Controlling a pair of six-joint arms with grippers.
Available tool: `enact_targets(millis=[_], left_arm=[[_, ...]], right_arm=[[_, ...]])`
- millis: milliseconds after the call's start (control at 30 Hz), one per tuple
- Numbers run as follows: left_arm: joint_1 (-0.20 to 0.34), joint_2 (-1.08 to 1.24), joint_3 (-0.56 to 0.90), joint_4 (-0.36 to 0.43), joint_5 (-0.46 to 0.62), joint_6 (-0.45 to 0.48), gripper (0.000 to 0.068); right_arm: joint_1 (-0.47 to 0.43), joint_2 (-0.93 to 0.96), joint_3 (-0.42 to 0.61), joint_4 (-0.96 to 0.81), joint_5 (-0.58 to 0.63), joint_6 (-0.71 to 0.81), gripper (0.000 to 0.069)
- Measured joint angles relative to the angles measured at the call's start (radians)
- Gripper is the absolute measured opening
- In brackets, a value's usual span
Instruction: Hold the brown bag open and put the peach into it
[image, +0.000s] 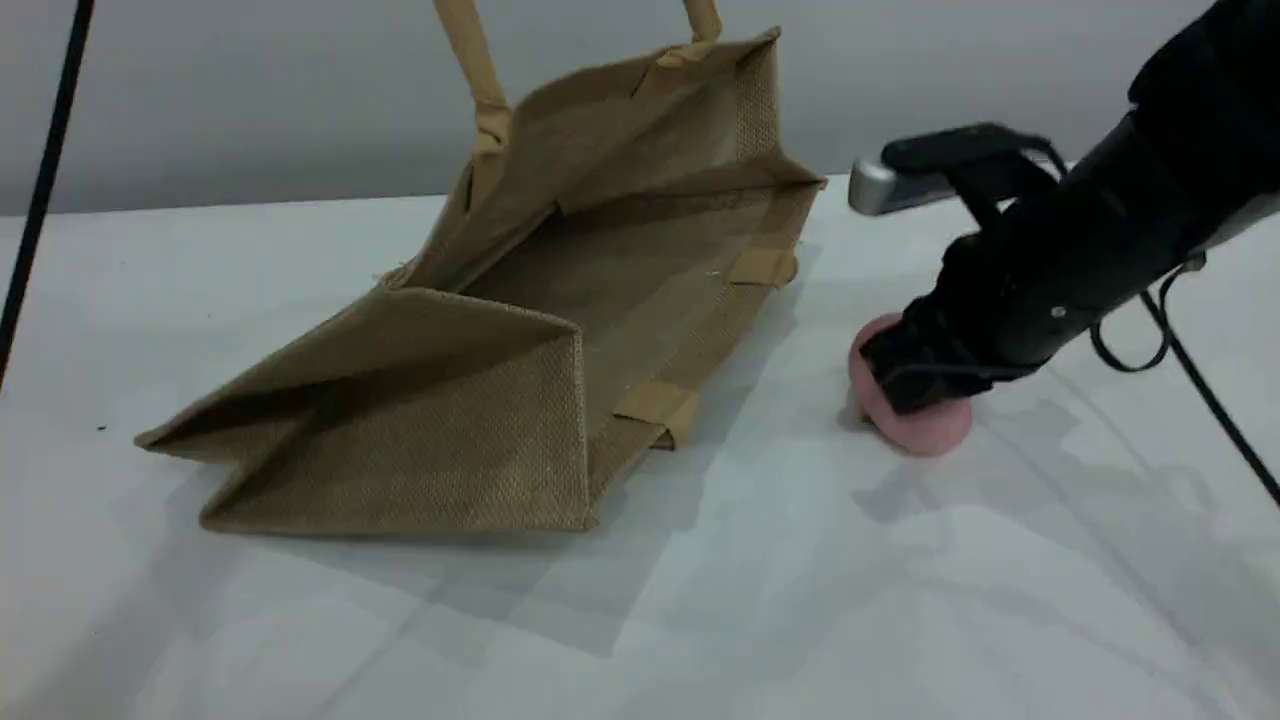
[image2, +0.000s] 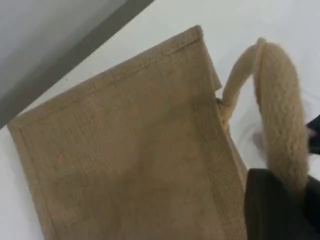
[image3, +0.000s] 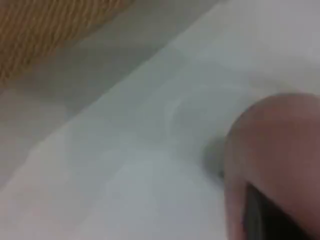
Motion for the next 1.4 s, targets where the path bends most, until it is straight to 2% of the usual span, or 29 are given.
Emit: enact_targets(millis=[267,467,633,767,933,1033,1233,1400], left_arm=[[0.000,0.000,0.000,0.001,0.000,0.037,0.0085],[-0.001,0.000,0.000,0.002,0.000,0.046,0.0085],[-0.035,0.000,0.000,0.007,0.000,0.083,0.0085],[-0.077,0.000,0.000,0.007,0.000,0.145,0.0085],[-0.111,0.000,0.000,0.007,0.000,0.167,0.0085],[-0.111,0.000,0.000,0.005,0.000,0.167,0.0085],[-0.111,-0.025,0.000,0.004,0.000,0.165,0.0085],[-0.111,-0.059,0.000,0.003,0.001,0.164,0.0085]], right_arm=[[0.000,-0.166,0.061,-0.030,0.002,0.000,0.0033],[0.001,-0.288,0.088,-0.029,0.101,-0.003,0.0033],[0.002,-0.301,0.086,-0.030,0.232,-0.017,0.0033],[0.049,-0.301,0.086,-0.030,0.282,-0.018,0.0033],[0.149,-0.298,0.086,-0.029,0.236,-0.018,0.0033],[0.195,-0.297,0.076,-0.021,0.174,-0.018,0.0033],[0.202,-0.258,0.025,0.065,0.055,-0.018,0.0033],[0.216,-0.159,-0.071,0.120,0.090,-0.018,0.0033]])
